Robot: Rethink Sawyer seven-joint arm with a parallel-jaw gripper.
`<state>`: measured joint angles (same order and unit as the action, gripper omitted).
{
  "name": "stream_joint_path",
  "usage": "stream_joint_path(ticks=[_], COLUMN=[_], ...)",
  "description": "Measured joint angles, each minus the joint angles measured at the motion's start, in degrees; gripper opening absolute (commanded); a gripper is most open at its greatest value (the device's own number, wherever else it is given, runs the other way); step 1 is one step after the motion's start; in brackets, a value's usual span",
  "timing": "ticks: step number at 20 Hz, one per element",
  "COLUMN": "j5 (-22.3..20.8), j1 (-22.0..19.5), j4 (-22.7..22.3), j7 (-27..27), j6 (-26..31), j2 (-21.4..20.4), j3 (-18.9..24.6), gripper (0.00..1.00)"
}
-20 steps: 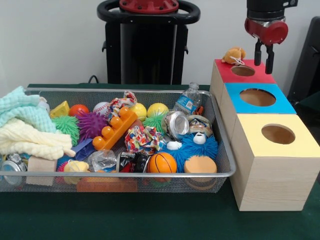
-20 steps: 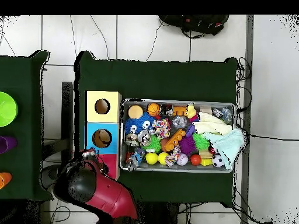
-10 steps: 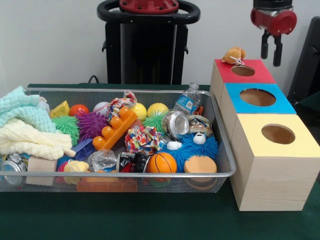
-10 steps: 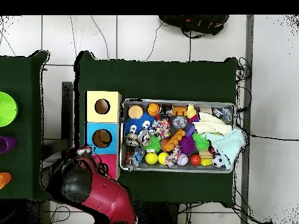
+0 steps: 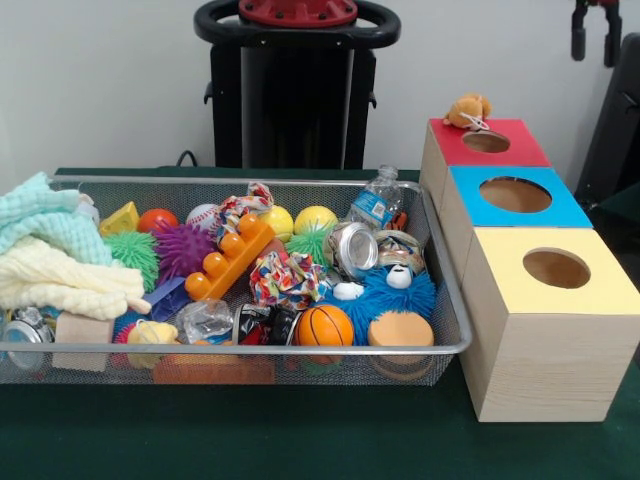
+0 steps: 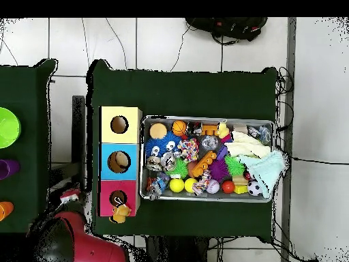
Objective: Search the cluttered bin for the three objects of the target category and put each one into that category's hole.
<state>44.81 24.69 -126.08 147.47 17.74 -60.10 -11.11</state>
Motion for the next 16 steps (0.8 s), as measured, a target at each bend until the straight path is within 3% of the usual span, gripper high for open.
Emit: stream_joint_path(ticks=[7,16], j5=[6.5,5.5], j1=[-2.3,-8.4], j4=[-9.3,-19.1], j7=[0.0,0.2], j6=[-5.5,-15.1], j2=[-6.5,-13.6], j3=[5.3,15.3], gripper=[1.0,1.0])
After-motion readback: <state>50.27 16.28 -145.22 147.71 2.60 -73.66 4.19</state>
